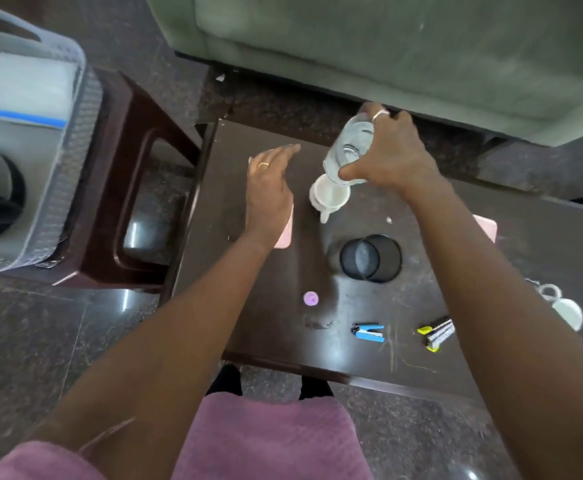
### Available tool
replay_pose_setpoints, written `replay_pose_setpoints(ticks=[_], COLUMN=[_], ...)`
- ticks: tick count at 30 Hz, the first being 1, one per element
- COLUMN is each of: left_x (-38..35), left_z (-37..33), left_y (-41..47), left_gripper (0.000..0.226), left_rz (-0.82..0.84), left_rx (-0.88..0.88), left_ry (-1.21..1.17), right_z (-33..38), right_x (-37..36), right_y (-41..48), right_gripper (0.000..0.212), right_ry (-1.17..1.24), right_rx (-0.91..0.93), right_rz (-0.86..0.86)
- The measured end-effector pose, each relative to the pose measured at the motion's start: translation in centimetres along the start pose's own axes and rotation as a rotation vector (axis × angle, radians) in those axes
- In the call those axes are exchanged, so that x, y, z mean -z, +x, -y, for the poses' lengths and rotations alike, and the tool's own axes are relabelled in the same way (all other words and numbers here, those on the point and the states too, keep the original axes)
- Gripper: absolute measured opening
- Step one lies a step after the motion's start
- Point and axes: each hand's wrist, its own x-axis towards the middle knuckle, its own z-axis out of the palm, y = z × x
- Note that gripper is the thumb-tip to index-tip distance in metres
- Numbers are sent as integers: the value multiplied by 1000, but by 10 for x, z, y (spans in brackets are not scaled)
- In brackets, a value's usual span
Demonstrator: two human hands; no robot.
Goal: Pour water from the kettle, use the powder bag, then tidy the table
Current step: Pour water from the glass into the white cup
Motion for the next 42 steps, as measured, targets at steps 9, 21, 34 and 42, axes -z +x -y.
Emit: replay_pose_setpoints(ticks=[9, 21, 34, 42], left_x=[-97, -169, -167, -167], left_z=[-74, -87, -79, -76], left_y=[-16, -22, -23, -21], left_gripper=[59, 53, 40, 41], left_rz=[200, 369, 347, 357], left_rx=[-118, 61, 150, 163], left_ry=[40, 147, 90, 72], right_z=[-129, -175, -154, -153], right_x=[42, 5, -27, -36], right_y=[7, 21, 35, 36], right_gripper=[80, 92, 90, 93], right_ry=[-44, -20, -41, -59], right_rx=[-152, -135, -103, -118], right_rz=[-26, 85, 101, 92])
